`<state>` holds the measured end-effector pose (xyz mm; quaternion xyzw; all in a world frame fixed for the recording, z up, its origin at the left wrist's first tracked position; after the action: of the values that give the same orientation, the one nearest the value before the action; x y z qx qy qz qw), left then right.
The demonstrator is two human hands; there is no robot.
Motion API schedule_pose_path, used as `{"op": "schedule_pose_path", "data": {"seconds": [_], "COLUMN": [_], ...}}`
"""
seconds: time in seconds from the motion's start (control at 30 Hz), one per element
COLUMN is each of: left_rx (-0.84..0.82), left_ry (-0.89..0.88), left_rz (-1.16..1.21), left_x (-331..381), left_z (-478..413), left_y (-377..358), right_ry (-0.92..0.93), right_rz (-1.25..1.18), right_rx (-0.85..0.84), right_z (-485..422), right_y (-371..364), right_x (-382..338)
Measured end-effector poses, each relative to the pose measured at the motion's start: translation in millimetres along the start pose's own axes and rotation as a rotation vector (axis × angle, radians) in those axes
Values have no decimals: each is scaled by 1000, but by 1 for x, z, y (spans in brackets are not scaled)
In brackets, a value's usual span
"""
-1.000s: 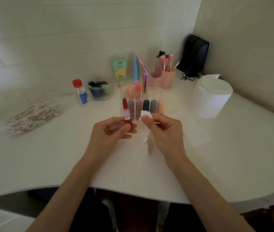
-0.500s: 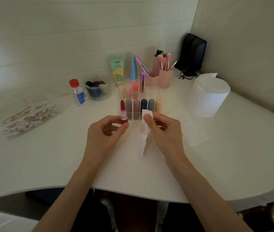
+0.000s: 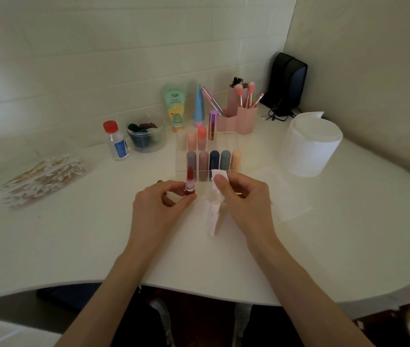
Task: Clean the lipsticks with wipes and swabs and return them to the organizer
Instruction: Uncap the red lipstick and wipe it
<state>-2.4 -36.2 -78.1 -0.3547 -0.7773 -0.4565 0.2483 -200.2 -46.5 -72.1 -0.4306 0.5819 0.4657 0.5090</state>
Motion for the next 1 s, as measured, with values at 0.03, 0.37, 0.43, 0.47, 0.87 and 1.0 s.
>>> {"op": "schedule_pose_path", "data": {"seconds": [0.03, 0.37, 0.43, 0.47, 0.87, 1.0], "left_rx": [0, -24, -24, -28, -3, 188], "left_ry": [-3, -22, -24, -30, -70, -153], "left_rz": [-5, -184, -201, -214, -247, -253], "left_x": [0, 4, 5, 5, 10, 16], "left_z": [0, 0, 1, 1, 10, 16], "left_y": [0, -6, -7, -7, 2, 28], "right_ry": [1, 39, 31, 28, 32, 43], "right_rz": [-2, 19, 16, 16, 32, 28], "right_rx": [3, -18, -16, -17, 1, 15], "right_z": [0, 1, 1, 1, 2, 3], "right_y": [0, -2, -2, -2, 2, 3], "right_x": [0, 0, 0, 0, -5, -9]}}
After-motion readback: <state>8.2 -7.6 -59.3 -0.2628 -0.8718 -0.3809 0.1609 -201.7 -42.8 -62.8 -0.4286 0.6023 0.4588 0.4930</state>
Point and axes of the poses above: each hand's wrist, its own z-axis away from the middle knuckle, its own y-axis out of the back of the hand, x = y × z, the point moved 4 cm from there along -z, towards the middle knuckle, and after that the axes turned 7 degrees about -y, right-handed, at the moved point
